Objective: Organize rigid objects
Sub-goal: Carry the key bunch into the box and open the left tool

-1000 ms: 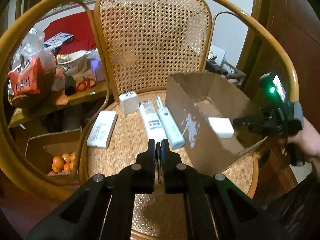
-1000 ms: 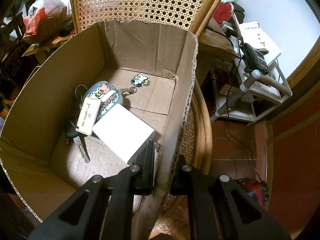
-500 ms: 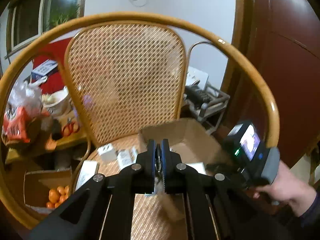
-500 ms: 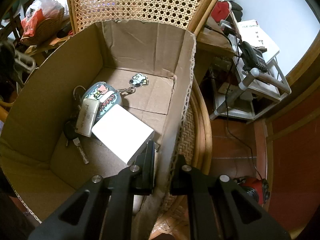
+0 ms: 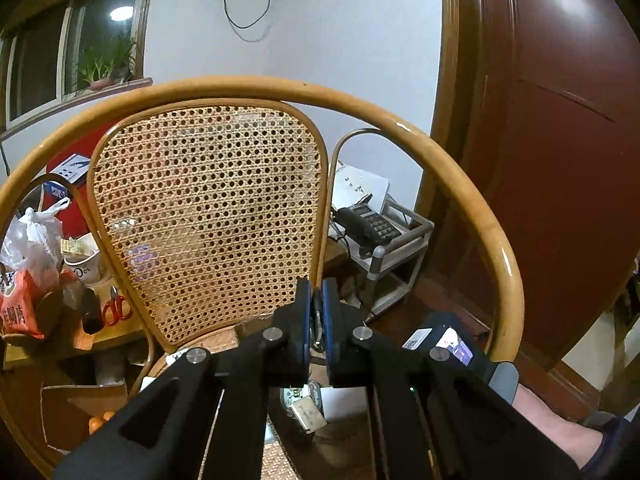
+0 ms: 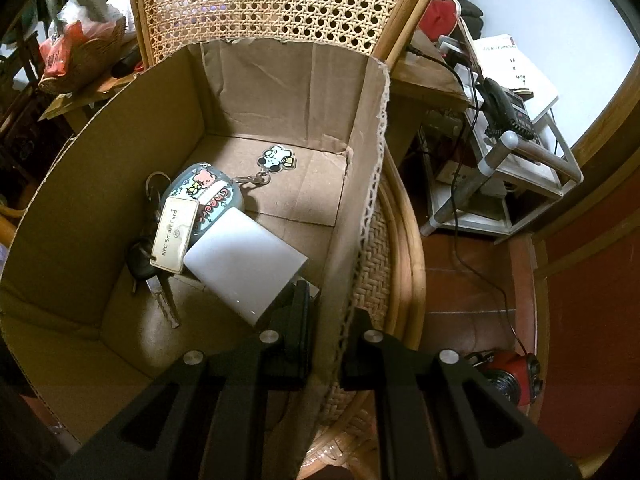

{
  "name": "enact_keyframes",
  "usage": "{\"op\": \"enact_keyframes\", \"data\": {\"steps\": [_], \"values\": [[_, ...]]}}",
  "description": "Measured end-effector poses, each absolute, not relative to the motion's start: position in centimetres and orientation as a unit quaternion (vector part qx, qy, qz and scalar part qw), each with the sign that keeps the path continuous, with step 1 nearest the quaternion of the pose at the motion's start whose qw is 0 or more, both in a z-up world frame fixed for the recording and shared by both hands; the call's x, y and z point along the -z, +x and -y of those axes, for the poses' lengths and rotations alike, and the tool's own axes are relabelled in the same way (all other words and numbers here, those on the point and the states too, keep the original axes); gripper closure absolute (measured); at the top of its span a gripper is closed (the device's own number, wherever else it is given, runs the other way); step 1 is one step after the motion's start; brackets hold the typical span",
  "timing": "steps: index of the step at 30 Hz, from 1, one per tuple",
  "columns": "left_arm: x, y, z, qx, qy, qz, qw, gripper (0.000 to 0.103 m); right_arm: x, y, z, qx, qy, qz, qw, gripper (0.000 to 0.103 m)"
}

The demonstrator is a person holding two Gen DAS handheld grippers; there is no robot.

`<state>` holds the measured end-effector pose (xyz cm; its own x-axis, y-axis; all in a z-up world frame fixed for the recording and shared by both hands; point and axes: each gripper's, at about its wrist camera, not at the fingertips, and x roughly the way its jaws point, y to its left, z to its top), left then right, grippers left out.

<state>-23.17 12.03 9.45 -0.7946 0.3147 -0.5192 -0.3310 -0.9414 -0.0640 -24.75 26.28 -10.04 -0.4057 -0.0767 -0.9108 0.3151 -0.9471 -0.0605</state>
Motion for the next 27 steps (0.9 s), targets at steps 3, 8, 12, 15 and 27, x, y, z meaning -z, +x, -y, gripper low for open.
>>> {"op": "enact_keyframes", "data": {"steps": [3,8,12,15,27], "values": [[-8.0,-23.5,-12.4,-0.943,-0.282,-0.013,0.174,0.098,10.0,-24.8,-26.2,0.831,0.533,-0.111,0.117,0.091],[-4.8,-24.3,-12.7,-0.932,-0.312,0.0,0.182,0.098,10.0,-24.8,-26.1,0.83,0.534,-0.109,0.117,0.091],[-2.9,-24.7,-13.1,-0.926,-0.331,0.004,0.182,0.098,10.0,-24.7,-26.1,0.83,0.534,-0.109,0.116,0.091],[-2.2,-24.9,-13.0,-0.927,-0.332,-0.001,0.173,0.096,10.0,-24.8,-26.1,0.831,0.534,-0.109,0.116,0.091],[-1.9,-25.0,-12.2,-0.928,-0.337,-0.003,0.161,0.084,10.0,-24.7,-26.0,0.83,0.534,-0.109,0.116,0.091]]}}
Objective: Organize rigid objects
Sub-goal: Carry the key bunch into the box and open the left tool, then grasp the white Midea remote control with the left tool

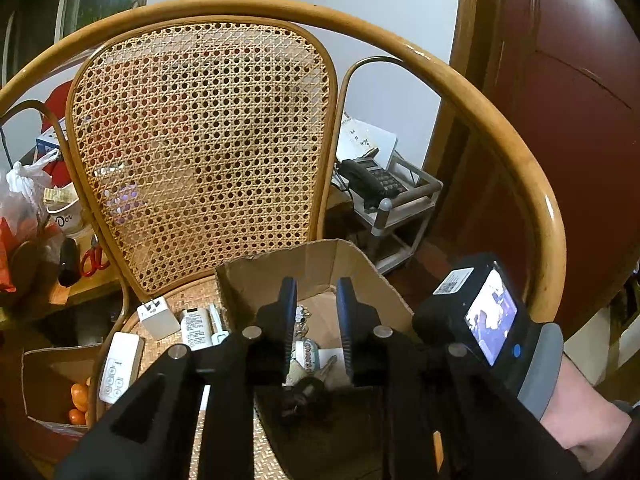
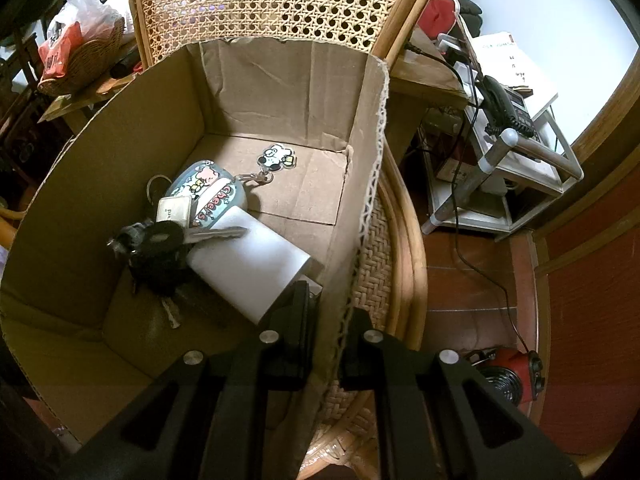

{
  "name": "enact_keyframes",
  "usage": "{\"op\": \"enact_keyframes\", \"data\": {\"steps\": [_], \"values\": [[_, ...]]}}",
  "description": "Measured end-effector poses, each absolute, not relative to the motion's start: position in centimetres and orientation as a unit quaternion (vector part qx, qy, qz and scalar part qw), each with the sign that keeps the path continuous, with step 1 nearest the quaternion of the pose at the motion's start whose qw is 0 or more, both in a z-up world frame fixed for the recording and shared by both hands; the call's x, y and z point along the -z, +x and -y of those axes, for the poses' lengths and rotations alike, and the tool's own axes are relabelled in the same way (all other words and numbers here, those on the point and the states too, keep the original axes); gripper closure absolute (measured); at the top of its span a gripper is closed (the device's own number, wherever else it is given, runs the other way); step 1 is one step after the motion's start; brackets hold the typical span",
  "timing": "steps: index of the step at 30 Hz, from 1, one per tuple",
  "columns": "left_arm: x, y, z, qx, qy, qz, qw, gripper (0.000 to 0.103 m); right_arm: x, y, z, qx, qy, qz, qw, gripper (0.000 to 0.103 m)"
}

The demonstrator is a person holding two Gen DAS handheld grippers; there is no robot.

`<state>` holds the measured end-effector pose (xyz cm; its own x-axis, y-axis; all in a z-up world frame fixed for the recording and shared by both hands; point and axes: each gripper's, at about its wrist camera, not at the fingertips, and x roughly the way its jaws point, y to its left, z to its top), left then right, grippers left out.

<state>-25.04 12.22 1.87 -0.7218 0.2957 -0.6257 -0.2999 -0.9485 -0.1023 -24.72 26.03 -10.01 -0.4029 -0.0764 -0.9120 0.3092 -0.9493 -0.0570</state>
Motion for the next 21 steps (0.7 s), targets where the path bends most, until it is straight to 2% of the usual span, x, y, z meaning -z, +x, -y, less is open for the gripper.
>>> {"op": "enact_keyframes", "data": {"steps": [8,10,15,18,21], "values": [[-1.0,-25.3,-8.9,-0.931,-0.342,-0.002,0.13,0.082,10.0,-24.7,-26.0,0.83,0.534,-0.109,0.116,0.091],[-0.3,-25.6,-7.1,-0.93,-0.35,-0.005,0.113,0.075,10.0,-24.7,-26.0,0.83,0.534,-0.109,0.116,0.091],[3.2,-27.4,-0.4,-0.919,-0.389,0.017,0.067,0.074,10.0,-24.7,-26.0,0.83,0.534,-0.109,0.116,0.091],[6.0,-28.5,2.7,-0.904,-0.424,0.002,0.043,0.057,10.0,-24.7,-26.0,0.83,0.534,-0.108,0.116,0.091],[8.7,-29.5,5.0,-0.889,-0.457,0.004,0.031,0.051,10.0,-24.6,-25.9,0.829,0.535,-0.112,0.116,0.091]]}}
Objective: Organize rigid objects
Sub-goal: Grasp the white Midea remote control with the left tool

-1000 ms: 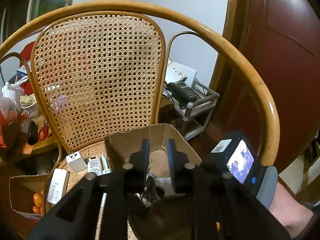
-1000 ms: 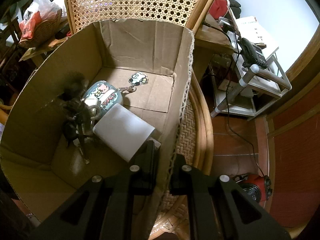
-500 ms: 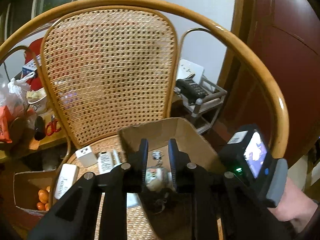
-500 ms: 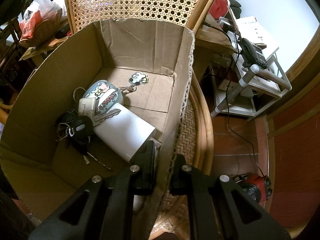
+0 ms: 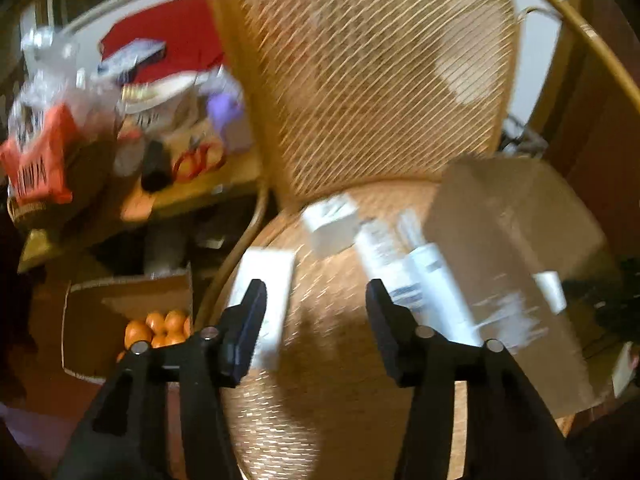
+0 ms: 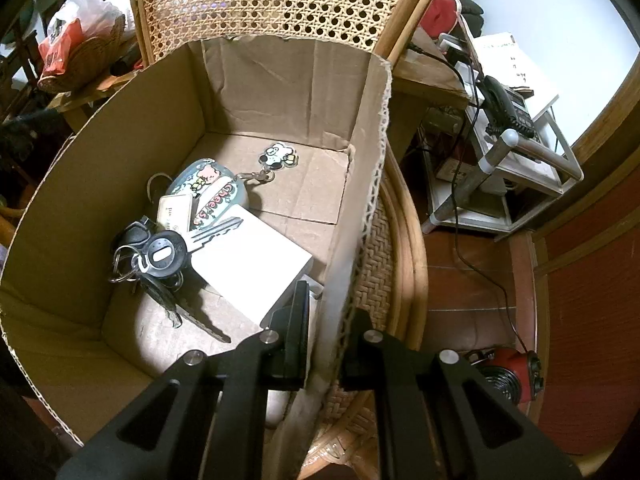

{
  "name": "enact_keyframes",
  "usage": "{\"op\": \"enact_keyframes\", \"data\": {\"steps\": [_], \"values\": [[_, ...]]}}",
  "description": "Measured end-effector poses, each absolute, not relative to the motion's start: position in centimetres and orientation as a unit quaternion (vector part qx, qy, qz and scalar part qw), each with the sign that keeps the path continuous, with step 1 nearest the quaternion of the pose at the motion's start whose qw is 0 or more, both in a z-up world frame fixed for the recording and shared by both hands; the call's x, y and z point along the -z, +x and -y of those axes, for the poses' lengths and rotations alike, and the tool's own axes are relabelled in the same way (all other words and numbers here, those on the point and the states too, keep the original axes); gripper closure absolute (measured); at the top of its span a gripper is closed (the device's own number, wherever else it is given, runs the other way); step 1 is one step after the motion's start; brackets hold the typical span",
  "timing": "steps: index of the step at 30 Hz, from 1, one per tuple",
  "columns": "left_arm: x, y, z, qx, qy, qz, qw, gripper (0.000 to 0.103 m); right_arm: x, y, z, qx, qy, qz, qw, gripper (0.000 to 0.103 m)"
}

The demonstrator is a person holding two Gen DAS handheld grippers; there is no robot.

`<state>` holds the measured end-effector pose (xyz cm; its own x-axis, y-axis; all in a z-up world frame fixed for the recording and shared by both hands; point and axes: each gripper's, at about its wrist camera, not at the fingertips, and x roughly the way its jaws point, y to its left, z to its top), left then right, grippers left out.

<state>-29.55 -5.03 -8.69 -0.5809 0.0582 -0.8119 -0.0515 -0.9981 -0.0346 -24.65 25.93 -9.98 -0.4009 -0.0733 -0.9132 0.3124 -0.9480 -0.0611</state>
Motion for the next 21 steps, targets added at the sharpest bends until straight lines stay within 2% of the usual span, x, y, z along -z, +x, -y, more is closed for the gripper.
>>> {"op": "enact_keyframes", "data": {"steps": [5,13,16,21], "values": [[11.8,-30.9,6.4,-0.875,-0.484,-0.002,0.006,0.045,10.0,-24.6,-26.0,0.829,0.535,-0.114,0.117,0.091],[15.0,-33.2,7.1,-0.856,-0.516,-0.001,-0.015,0.043,10.0,-24.7,-26.0,0.828,0.536,-0.113,0.117,0.091],[15.5,-33.9,7.0,-0.853,-0.522,-0.008,-0.017,0.032,10.0,-24.7,-25.9,0.828,0.536,-0.113,0.117,0.091],[16.5,-34.8,8.3,-0.85,-0.526,0.032,-0.016,0.027,10.0,-24.7,-25.9,0.828,0.536,-0.113,0.117,0.091]]}}
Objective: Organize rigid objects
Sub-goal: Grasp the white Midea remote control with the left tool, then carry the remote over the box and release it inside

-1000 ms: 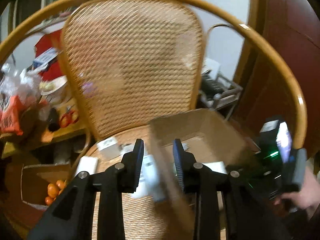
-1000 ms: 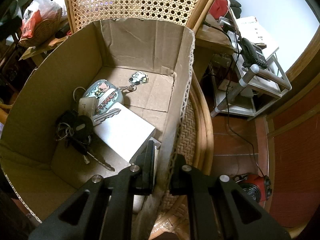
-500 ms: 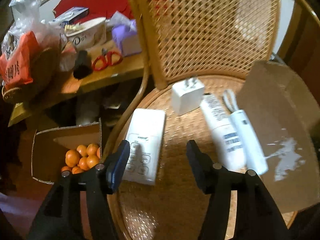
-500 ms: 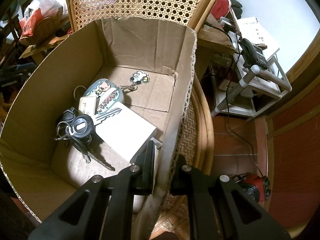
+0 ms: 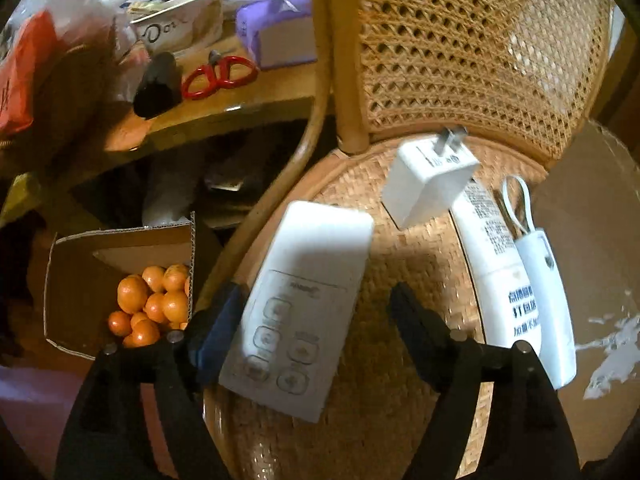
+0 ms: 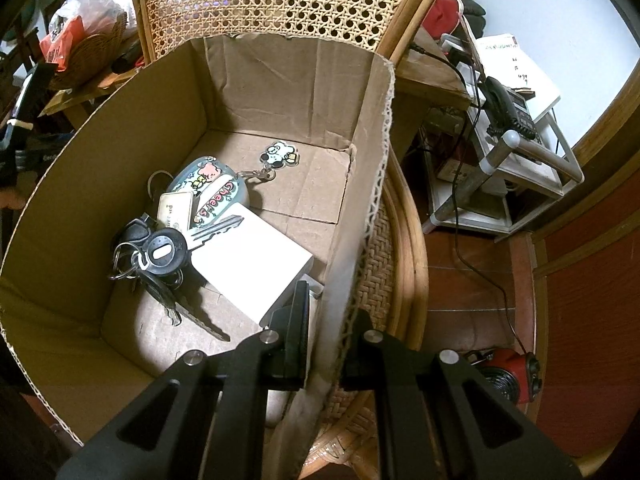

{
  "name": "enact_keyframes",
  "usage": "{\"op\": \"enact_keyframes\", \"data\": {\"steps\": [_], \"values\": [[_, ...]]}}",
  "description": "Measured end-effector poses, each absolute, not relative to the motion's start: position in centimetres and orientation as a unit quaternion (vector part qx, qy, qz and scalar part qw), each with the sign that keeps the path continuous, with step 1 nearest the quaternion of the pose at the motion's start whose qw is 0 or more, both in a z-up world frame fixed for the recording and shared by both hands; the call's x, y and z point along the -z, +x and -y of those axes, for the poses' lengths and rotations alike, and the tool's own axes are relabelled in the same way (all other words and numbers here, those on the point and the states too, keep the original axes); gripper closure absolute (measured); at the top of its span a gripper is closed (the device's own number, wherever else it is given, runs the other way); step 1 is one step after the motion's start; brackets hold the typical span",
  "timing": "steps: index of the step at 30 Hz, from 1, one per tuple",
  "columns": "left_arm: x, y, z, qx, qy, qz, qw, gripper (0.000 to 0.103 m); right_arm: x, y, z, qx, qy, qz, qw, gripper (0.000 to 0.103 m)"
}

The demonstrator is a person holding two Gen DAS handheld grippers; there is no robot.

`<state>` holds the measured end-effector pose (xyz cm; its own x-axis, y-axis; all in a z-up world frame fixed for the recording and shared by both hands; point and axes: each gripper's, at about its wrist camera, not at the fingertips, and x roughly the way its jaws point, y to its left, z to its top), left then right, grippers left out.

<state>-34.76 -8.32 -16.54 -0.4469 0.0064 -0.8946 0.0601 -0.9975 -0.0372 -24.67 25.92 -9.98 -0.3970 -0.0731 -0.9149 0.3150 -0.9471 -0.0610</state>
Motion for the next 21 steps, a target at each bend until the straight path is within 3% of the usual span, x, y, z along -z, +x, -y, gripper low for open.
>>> {"op": "enact_keyframes", "data": {"steps": [2,3,4,11,21], "values": [[16.5,-34.8,8.0,0.851,0.525,-0.026,0.011,0.032,10.0,-24.7,-25.9,0.828,0.537,-0.113,0.117,0.091],[16.4,-34.7,7.9,0.853,0.522,-0.026,0.006,0.04,10.0,-24.7,-25.9,0.828,0.537,-0.113,0.117,0.091],[16.3,-34.6,7.9,0.854,0.519,-0.034,-0.005,0.056,10.0,-24.7,-25.9,0.828,0.536,-0.113,0.117,0.091],[15.1,-33.6,6.7,0.86,0.509,-0.029,-0.007,0.056,10.0,-24.8,-25.8,0.828,0.536,-0.113,0.117,0.091],[5.5,-30.8,3.0,0.902,0.43,-0.016,-0.041,0.056,9.9,-24.8,-25.9,0.828,0.537,-0.112,0.116,0.091]]}}
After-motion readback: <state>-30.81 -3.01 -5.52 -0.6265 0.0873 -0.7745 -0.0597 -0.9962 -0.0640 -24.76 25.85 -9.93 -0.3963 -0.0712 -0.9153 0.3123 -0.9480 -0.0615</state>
